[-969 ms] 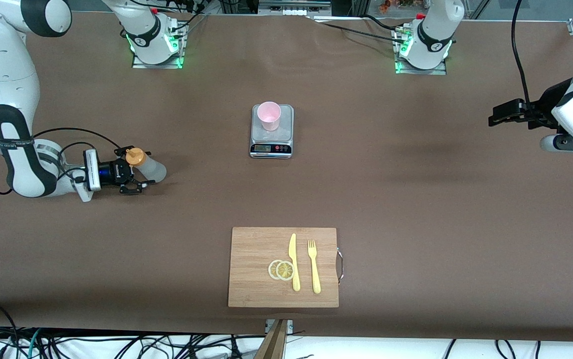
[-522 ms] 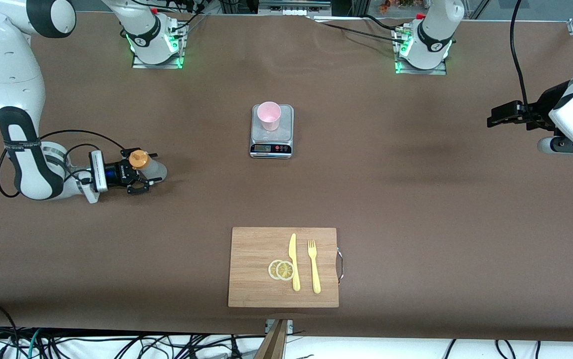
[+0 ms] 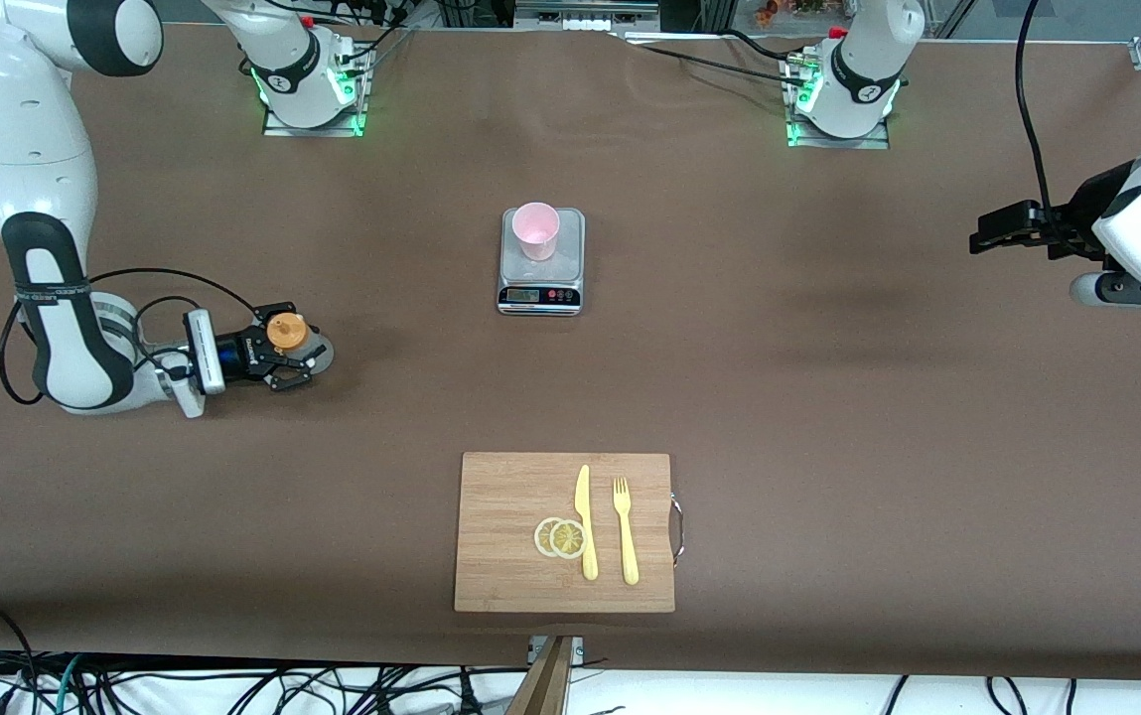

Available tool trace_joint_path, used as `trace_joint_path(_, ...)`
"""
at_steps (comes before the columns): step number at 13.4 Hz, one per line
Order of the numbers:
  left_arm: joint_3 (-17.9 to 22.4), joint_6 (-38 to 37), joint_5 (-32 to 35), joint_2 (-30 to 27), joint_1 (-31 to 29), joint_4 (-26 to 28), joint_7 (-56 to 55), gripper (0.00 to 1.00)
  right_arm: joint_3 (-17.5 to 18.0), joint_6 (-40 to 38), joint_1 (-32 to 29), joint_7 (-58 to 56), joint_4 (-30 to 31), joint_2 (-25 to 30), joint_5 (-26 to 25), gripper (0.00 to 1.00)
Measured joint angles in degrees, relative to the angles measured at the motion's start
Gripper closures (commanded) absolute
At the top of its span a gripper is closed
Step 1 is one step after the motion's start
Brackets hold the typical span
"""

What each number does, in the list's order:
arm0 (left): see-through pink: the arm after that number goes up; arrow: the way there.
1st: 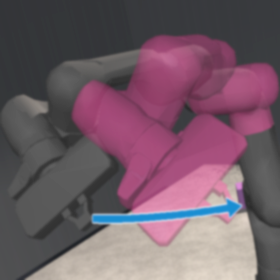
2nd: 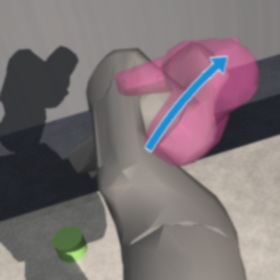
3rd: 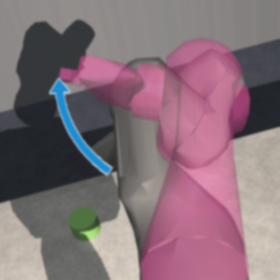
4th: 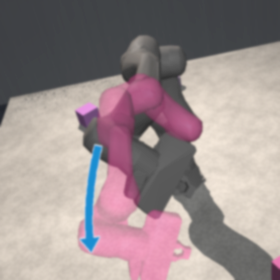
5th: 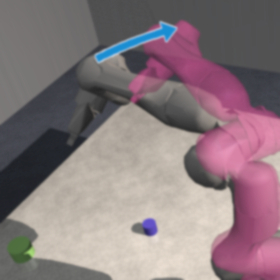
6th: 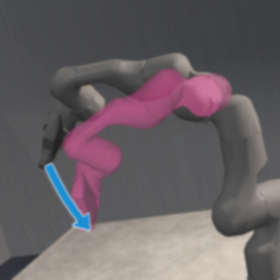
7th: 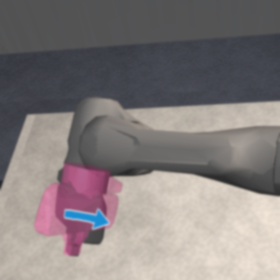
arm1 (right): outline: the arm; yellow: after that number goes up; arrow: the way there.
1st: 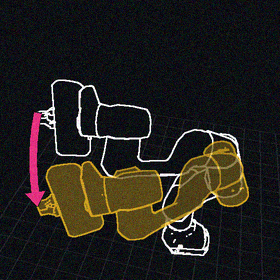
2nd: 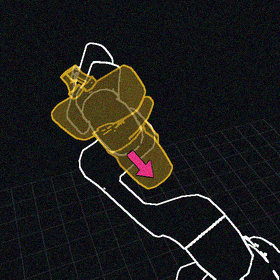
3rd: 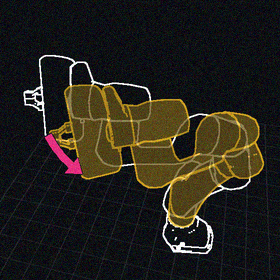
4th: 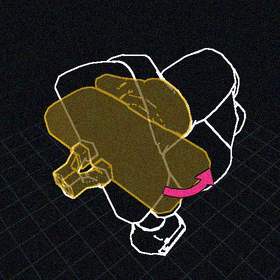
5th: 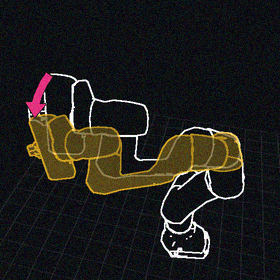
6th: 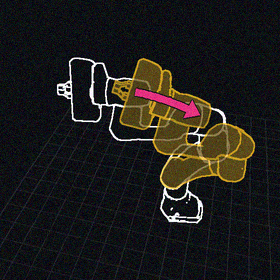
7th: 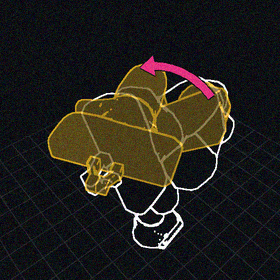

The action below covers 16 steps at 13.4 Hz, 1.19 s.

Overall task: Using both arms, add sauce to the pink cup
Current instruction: 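Lift the bottle with the right gripper and tilt its nozzle over the cup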

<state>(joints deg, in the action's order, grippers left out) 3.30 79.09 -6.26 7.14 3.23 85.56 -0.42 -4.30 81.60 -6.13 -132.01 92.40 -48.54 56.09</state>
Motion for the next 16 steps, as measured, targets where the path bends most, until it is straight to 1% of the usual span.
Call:
trace_joint_path(2,-0.04,0.01,0.00,0.04,0.00,0.00,0.00,0.00,0.02,1.46,3.58,8.05,-2.67,2.14,-5.52,1.00)
trace_joint_path(4,-0.08,0.09,0.00,0.04,0.00,-0.02,0.00,0.00,0.10,2.92,6.84,15.82,-4.05,5.35,-11.21,1.00)
trace_joint_path(7,-0.14,0.12,0.00,0.08,0.00,-0.04,0.00,0.00,0.31,5.09,13.63,28.40,-4.44,11.17,-21.72,1.00)
trace_joint_path(10,-0.16,0.14,0.00,0.08,-0.02,-0.06,0.00,0.00,0.56,5.87,21.11,38.96,-4.40,15.18,-30.23,1.00)
trace_joint_path(14,-0.18,0.15,0.00,0.08,-0.05,-0.08,0.00,0.00,1.11,5.84,30.05,49.61,-3.85,17.76,-41.10,1.00)
trace_joint_path(16,-0.19,0.15,0.00,0.09,-0.09,-0.08,0.00,0.00,3.72,5.84,33.67,57.30,-3.73,17.80,-47.37,1.00)
